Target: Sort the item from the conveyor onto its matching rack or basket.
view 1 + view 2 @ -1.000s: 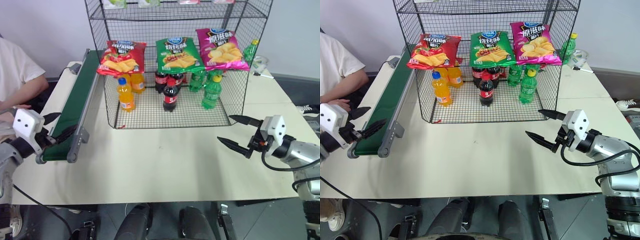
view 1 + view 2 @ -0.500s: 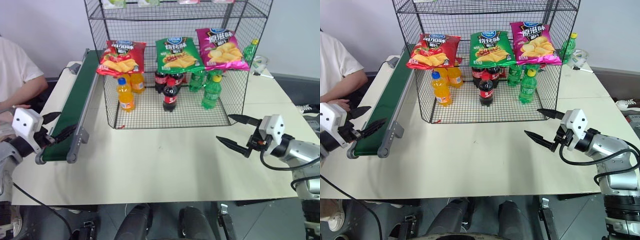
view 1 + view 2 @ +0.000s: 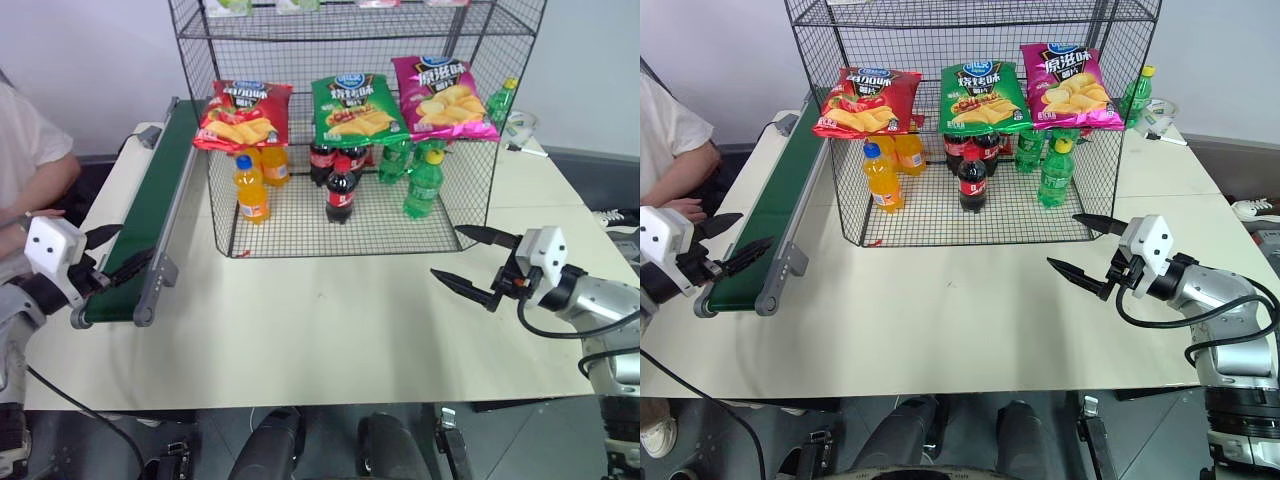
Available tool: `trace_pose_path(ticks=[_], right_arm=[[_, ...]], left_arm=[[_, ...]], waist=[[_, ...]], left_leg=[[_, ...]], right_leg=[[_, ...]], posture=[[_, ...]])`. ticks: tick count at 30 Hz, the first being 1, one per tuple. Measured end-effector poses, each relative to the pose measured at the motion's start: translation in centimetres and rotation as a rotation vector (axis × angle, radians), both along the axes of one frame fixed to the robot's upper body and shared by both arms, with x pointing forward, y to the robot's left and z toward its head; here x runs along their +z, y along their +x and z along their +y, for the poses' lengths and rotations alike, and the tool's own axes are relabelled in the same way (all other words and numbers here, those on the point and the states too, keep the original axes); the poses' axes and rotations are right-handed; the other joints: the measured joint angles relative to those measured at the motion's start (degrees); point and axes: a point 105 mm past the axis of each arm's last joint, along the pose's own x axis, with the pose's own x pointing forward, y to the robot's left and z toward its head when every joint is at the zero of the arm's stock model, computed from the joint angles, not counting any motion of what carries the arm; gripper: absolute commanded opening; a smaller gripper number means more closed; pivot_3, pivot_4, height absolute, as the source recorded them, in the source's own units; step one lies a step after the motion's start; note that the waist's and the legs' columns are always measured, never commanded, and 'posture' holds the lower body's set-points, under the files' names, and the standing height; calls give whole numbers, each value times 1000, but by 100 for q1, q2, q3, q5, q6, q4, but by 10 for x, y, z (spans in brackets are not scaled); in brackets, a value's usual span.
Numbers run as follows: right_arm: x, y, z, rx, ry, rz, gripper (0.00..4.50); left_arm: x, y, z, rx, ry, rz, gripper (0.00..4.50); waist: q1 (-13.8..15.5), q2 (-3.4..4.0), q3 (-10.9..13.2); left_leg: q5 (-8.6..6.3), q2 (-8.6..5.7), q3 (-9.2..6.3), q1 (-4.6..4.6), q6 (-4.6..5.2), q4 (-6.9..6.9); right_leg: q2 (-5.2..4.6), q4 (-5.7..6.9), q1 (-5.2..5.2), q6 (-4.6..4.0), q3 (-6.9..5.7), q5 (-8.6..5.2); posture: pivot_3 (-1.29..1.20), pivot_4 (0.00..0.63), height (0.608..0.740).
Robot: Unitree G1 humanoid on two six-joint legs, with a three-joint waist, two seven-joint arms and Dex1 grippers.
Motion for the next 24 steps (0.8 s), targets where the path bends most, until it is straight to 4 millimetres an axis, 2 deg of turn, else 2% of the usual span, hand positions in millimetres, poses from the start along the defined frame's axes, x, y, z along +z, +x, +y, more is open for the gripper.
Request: trace_pose_path(ticks=[24], right_arm=[[-1, 3, 0, -7, -10, -8, 4500]], left_arm=[[-1, 0, 2, 10, -2, -13, 3691]], waist=[[1, 1, 1]], left_leg=[[0, 0, 0, 0, 0, -2]], right_leg=[[0, -3, -2, 0, 0, 0]], posture=[[0, 150, 740]])
